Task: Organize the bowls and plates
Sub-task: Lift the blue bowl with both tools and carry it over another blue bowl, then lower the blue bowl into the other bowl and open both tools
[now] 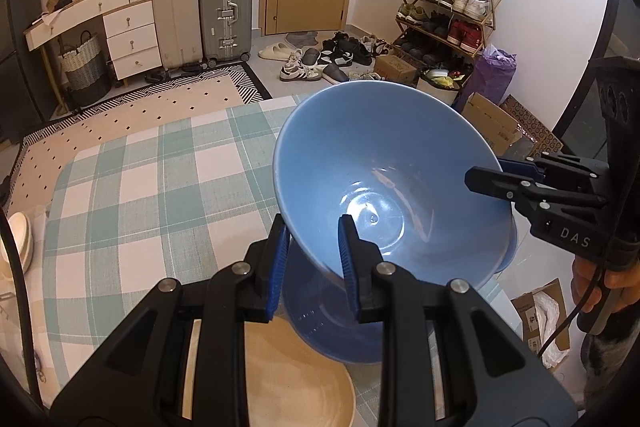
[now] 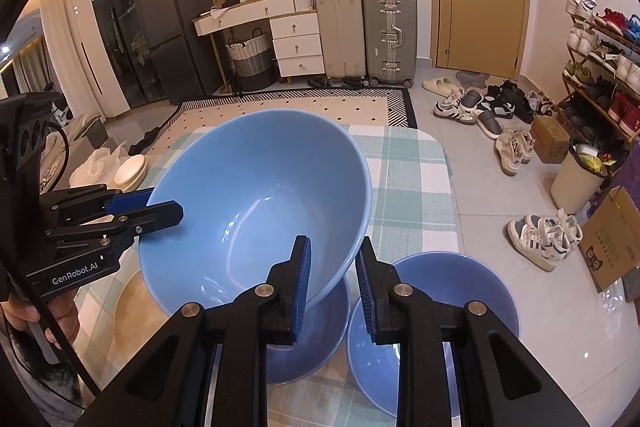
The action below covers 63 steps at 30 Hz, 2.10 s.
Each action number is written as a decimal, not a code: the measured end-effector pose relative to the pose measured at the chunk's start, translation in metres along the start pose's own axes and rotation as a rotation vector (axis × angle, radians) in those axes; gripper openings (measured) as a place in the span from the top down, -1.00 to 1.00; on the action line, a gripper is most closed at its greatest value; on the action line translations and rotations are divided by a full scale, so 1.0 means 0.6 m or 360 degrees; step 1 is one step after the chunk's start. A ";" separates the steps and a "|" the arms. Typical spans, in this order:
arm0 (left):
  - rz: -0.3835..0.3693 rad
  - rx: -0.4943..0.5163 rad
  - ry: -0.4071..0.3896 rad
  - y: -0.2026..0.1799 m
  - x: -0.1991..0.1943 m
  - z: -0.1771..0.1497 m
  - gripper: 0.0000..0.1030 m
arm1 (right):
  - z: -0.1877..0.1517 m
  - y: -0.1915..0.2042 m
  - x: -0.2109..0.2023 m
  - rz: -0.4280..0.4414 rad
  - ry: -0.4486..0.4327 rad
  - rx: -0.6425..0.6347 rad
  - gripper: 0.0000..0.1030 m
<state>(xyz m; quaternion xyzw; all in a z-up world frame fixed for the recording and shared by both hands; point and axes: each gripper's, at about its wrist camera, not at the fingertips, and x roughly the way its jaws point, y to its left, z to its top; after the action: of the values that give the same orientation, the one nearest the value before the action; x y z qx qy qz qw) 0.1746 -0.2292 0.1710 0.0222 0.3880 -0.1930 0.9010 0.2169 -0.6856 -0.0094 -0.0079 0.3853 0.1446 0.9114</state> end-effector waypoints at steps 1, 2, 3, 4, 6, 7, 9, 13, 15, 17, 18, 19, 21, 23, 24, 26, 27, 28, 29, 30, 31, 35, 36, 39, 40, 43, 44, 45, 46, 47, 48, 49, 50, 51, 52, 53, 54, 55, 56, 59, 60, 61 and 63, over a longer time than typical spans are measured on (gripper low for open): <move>0.0001 -0.0001 0.0000 -0.001 -0.001 -0.003 0.58 | -0.002 0.003 -0.001 0.0002 0.0001 -0.0004 0.55; 0.0001 -0.0004 0.0000 -0.002 -0.004 -0.008 0.58 | -0.004 0.004 -0.002 0.0004 0.0002 -0.0008 0.55; 0.0001 -0.0006 0.0001 -0.002 -0.005 -0.011 0.58 | -0.007 0.005 -0.004 0.0007 0.0002 -0.0007 0.55; 0.0002 -0.0008 0.0002 -0.004 -0.009 -0.016 0.58 | -0.011 0.008 -0.005 0.0010 0.0002 -0.0010 0.55; 0.0006 -0.0008 0.0007 -0.003 -0.008 -0.020 0.58 | -0.014 0.008 -0.005 0.0013 0.0005 -0.0015 0.55; 0.0008 -0.0008 0.0009 -0.005 -0.010 -0.024 0.58 | -0.018 0.010 -0.005 0.0014 0.0009 -0.0018 0.55; 0.0012 -0.0008 0.0011 -0.006 -0.010 -0.029 0.58 | -0.022 0.011 -0.003 0.0017 0.0013 -0.0019 0.55; 0.0012 -0.0013 0.0021 -0.006 -0.010 -0.040 0.58 | -0.034 0.013 0.000 0.0027 0.0026 -0.0016 0.54; 0.0016 -0.0012 0.0024 -0.006 -0.011 -0.047 0.58 | -0.040 0.014 0.002 0.0032 0.0031 -0.0014 0.54; 0.0020 -0.0011 0.0030 -0.004 -0.007 -0.053 0.58 | -0.046 0.015 0.005 0.0035 0.0037 -0.0015 0.54; 0.0020 -0.0011 0.0035 -0.004 -0.006 -0.056 0.58 | -0.048 0.015 0.006 0.0037 0.0039 -0.0014 0.54; 0.0016 -0.0009 0.0046 -0.004 -0.005 -0.060 0.58 | -0.051 0.016 0.007 0.0037 0.0042 -0.0014 0.54; 0.0015 -0.0011 0.0053 -0.003 -0.001 -0.066 0.58 | -0.055 0.017 0.012 0.0036 0.0053 -0.0012 0.54; 0.0012 -0.0008 0.0058 -0.002 0.002 -0.070 0.58 | -0.059 0.019 0.018 0.0038 0.0063 -0.0010 0.54; 0.0011 -0.0007 0.0061 -0.001 0.004 -0.073 0.58 | -0.063 0.019 0.020 0.0040 0.0067 -0.0003 0.54; 0.0007 0.0000 0.0066 -0.001 0.006 -0.076 0.58 | -0.068 0.021 0.022 0.0040 0.0074 -0.0001 0.54; 0.0006 0.0002 0.0067 0.000 0.008 -0.078 0.58 | -0.071 0.021 0.023 0.0038 0.0075 0.0001 0.54; 0.0006 0.0007 0.0068 -0.001 0.009 -0.080 0.58 | -0.073 0.022 0.023 0.0036 0.0075 0.0001 0.54; 0.0006 0.0010 0.0069 0.002 0.011 -0.081 0.58 | -0.075 0.022 0.024 0.0034 0.0078 0.0001 0.54; 0.0006 0.0012 0.0070 0.002 0.013 -0.082 0.58 | -0.077 0.021 0.025 0.0032 0.0079 0.0005 0.54; 0.0006 0.0015 0.0072 0.002 0.015 -0.084 0.58 | -0.078 0.021 0.026 0.0030 0.0081 0.0005 0.54; 0.0006 0.0018 0.0085 0.007 0.028 -0.090 0.58 | -0.082 0.024 0.036 0.0018 0.0097 0.0004 0.54; 0.0006 0.0017 0.0088 0.008 0.031 -0.092 0.58 | -0.082 0.024 0.040 0.0015 0.0103 0.0005 0.54; 0.0008 0.0021 0.0103 0.010 0.043 -0.098 0.58 | -0.086 0.025 0.051 0.0001 0.0114 -0.0001 0.54; 0.0014 0.0027 0.0112 0.010 0.048 -0.100 0.58 | -0.086 0.026 0.055 -0.0004 0.0120 -0.0003 0.54; 0.0020 0.0023 0.0130 0.015 0.063 -0.106 0.58 | -0.093 0.022 0.069 -0.0008 0.0139 0.0001 0.54; 0.0020 0.0021 0.0135 0.016 0.068 -0.107 0.58 | -0.095 0.021 0.074 -0.0013 0.0148 0.0001 0.54; 0.0023 0.0022 0.0139 0.018 0.072 -0.109 0.58 | -0.095 0.022 0.079 -0.0016 0.0152 0.0002 0.54; 0.0027 0.0023 0.0145 0.019 0.077 -0.111 0.58 | -0.096 0.021 0.082 -0.0019 0.0155 0.0000 0.54; 0.0029 0.0025 0.0149 0.019 0.082 -0.112 0.58 | -0.097 0.023 0.087 -0.0023 0.0159 -0.0005 0.54; 0.0033 0.0026 0.0153 0.020 0.087 -0.113 0.58 | -0.097 0.023 0.091 -0.0028 0.0161 -0.0008 0.54; 0.0036 0.0026 0.0157 0.020 0.092 -0.114 0.58 | -0.098 0.022 0.093 -0.0032 0.0162 -0.0011 0.54; 0.0037 0.0027 0.0160 0.021 0.095 -0.116 0.58 | -0.099 0.020 0.095 -0.0036 0.0164 -0.0016 0.54; 0.0038 0.0028 0.0163 0.022 0.098 -0.118 0.58 | -0.099 0.019 0.097 -0.0042 0.0165 -0.0020 0.54; 0.0041 0.0028 0.0167 0.023 0.102 -0.119 0.58 | -0.101 0.018 0.100 -0.0049 0.0166 -0.0027 0.54; 0.0044 0.0029 0.0169 0.024 0.105 -0.120 0.58 | -0.102 0.019 0.102 -0.0060 0.0166 -0.0037 0.54; 0.0048 0.0031 0.0172 0.025 0.110 -0.121 0.58 | -0.103 0.020 0.103 -0.0066 0.0167 -0.0041 0.54; 0.0051 0.0034 0.0173 0.024 0.111 -0.123 0.58 | -0.104 0.021 0.105 -0.0075 0.0169 -0.0049 0.54; 0.0055 0.0036 0.0174 0.024 0.111 -0.123 0.58 | -0.105 0.021 0.107 -0.0083 0.0170 -0.0058 0.54; 0.0080 0.0051 0.0186 0.023 0.124 -0.125 0.58 | -0.110 0.024 0.113 -0.0109 0.0180 -0.0092 0.54; 0.0085 0.0055 0.0190 0.022 0.127 -0.127 0.58 | -0.112 0.024 0.116 -0.0116 0.0184 -0.0096 0.54; 0.0089 0.0059 0.0196 0.022 0.131 -0.128 0.57 | -0.113 0.025 0.118 -0.0121 0.0189 -0.0101 0.54; 0.0093 0.0061 0.0202 0.023 0.137 -0.131 0.57 | -0.118 0.024 0.122 -0.0130 0.0198 -0.0107 0.54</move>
<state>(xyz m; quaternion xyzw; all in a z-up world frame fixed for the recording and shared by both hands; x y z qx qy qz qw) 0.1766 -0.2290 0.0566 0.0630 0.4397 -0.1723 0.8792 0.2120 -0.6617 -0.1095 -0.0631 0.4354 0.1192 0.8901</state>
